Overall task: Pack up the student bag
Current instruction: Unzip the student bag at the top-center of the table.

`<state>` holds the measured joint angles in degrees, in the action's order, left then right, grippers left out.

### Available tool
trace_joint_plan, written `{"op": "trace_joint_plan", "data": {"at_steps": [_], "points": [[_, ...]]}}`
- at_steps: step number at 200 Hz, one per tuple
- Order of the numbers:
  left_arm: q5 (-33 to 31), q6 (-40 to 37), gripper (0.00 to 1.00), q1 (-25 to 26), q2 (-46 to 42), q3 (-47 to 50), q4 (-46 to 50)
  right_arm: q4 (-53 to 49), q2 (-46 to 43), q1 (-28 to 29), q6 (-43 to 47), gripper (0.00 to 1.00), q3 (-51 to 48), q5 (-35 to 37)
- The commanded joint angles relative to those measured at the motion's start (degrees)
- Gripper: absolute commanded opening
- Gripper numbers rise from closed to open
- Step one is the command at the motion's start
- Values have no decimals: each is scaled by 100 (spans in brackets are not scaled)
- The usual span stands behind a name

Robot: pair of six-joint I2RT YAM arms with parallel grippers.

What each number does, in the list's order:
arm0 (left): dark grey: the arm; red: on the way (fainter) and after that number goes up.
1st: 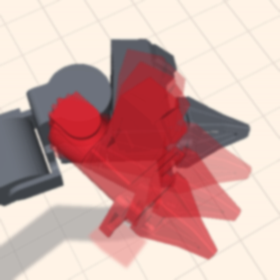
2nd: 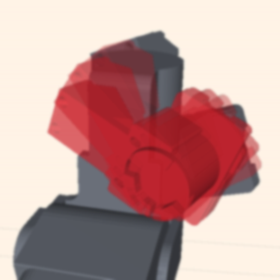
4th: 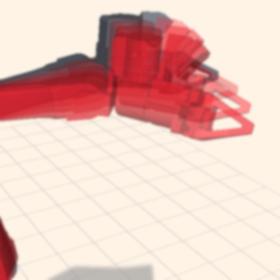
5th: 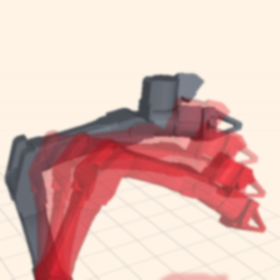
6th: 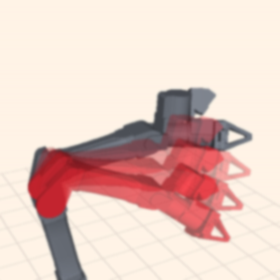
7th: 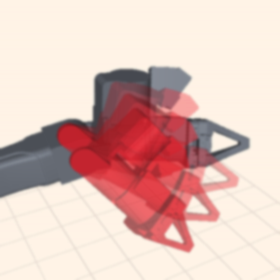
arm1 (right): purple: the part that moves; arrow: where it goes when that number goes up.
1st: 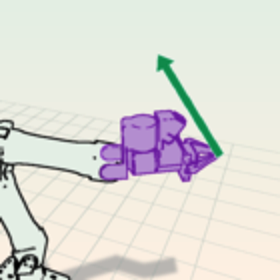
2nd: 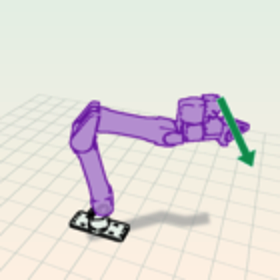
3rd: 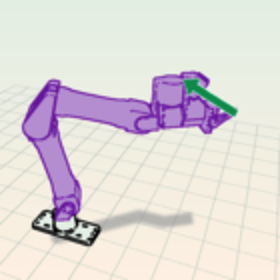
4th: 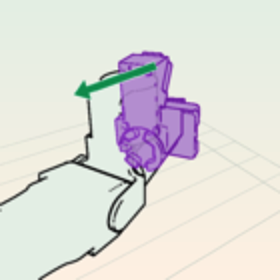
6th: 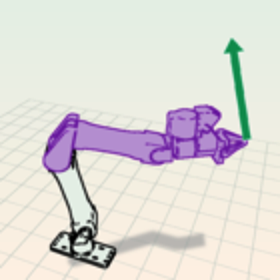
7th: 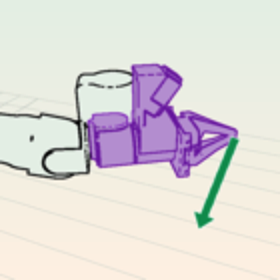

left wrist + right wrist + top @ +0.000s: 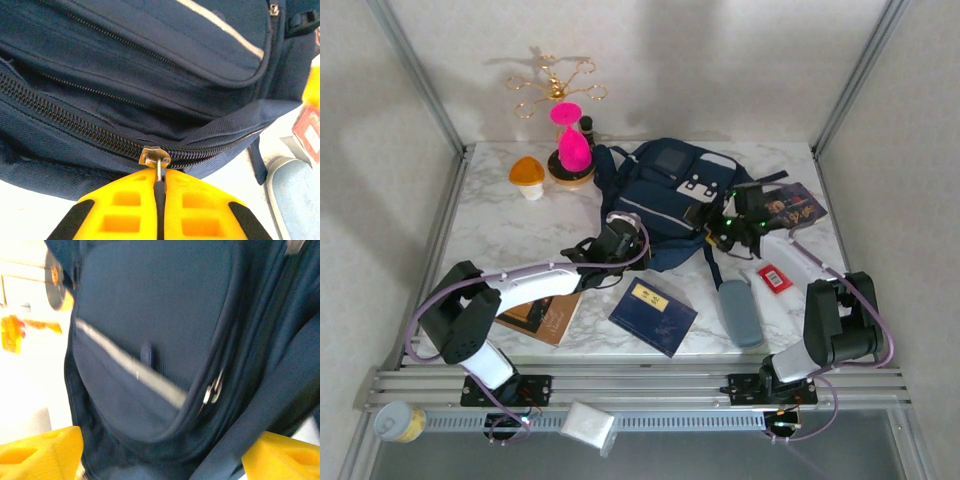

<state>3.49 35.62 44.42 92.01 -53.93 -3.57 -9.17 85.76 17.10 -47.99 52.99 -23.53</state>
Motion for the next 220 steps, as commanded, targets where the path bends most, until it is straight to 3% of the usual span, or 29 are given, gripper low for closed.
{"op": "trace_joint_plan", "data": {"at_steps": [1,54,86,106,141,173,196,220], "points": [[174,-10,0,84,6,-284,-258,749,5,386,-1107,84,-356,21],[176,42,0,97,-35,-227,-326,1546,423,1004,-2394,81,-335,640],[-32,60,0,88,-51,-348,-179,736,-9,1095,-2173,83,-368,1453],[-44,42,0,93,-57,-355,-154,143,-446,1098,-1901,90,-481,1871],[-38,42,0,93,-45,-283,-232,380,-712,1299,-2334,98,-1160,1409],[66,77,0,93,-25,-266,-293,1185,-199,1462,-2826,99,-1152,896],[130,77,0,93,-42,-267,-302,1768,272,1400,-2864,98,-836,911],[100,86,0,93,-38,-306,-200,1882,593,1358,-2635,90,-475,1065]]}}
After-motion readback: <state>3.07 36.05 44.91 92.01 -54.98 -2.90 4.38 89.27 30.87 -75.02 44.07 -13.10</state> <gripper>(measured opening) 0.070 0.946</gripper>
